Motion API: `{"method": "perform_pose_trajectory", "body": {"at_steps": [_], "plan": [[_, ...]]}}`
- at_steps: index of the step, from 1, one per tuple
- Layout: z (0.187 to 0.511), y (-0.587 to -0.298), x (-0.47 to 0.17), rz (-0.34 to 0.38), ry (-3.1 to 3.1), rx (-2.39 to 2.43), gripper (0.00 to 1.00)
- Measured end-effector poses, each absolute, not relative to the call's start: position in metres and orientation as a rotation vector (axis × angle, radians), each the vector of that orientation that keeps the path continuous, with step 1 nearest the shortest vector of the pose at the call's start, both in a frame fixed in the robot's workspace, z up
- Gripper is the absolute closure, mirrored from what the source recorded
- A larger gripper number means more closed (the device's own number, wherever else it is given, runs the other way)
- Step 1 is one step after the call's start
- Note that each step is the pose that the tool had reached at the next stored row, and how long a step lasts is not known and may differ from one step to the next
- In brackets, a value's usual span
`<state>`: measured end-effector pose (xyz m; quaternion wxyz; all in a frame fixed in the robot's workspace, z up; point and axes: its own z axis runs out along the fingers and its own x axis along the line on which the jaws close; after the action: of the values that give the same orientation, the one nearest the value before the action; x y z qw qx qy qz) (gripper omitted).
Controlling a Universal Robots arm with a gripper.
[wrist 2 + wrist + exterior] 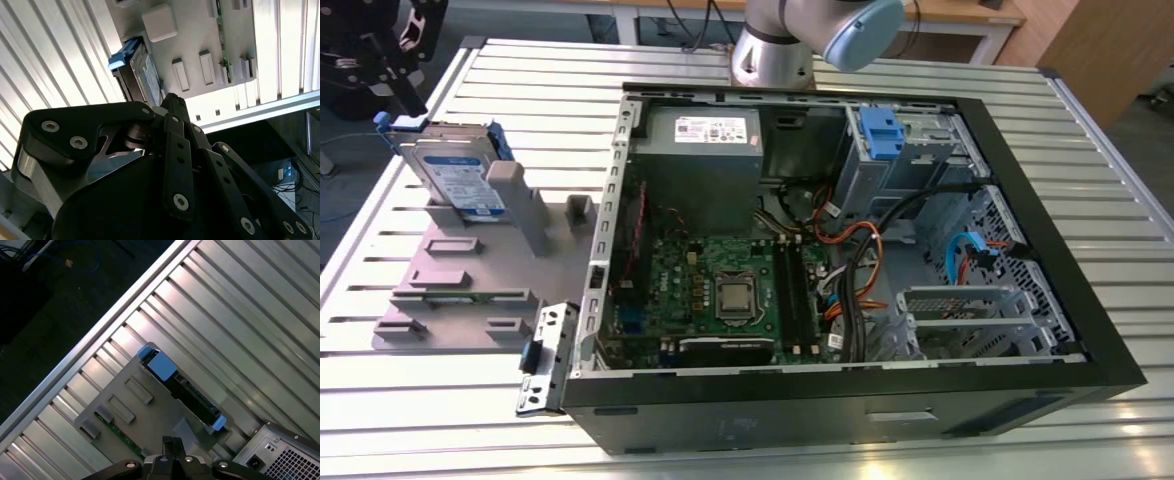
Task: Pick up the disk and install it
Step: 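Pick up the disk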
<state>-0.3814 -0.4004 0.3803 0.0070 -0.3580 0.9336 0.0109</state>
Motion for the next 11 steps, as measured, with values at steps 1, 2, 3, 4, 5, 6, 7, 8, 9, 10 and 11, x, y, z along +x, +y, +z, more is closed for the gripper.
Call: {"method": "perform_pose_trajectory", "body": {"at_steps": [1, 2, 3, 4, 5, 6, 7, 8, 9, 10, 11], "plan": [[0.3804, -0.4004, -0.3814, 0.034, 2.919, -1.123, 0.89], [0.3804, -0.4004, -0.3814, 0.034, 2.918, -1.126, 0.89], [0.3804, -0.4004, -0.3814, 0.034, 2.917, -1.129, 0.89], [0.3804, -0.4004, -0.3814, 0.034, 2.916, -1.132, 0.89], [0.3804, -0.4004, -0.3814, 0.034, 2.914, -1.135, 0.89], [0.3804, -0.4004, -0.3814, 0.034, 2.913, -1.138, 0.89], [0.3804, -0.4004, -0.3814, 0.034, 2.912, -1.141, 0.89], [0.3804, -0.4004, -0.3814, 0.034, 2.911, -1.144, 0.89], [0.3804, -0.4004, -0.3814, 0.034, 2.91, -1.147, 0.89], [0.3804, -0.4004, -0.3814, 0.034, 2.909, -1.15, 0.89], [0.3804, -0.4004, -0.3814, 0.034, 2.907, -1.153, 0.89]]}}
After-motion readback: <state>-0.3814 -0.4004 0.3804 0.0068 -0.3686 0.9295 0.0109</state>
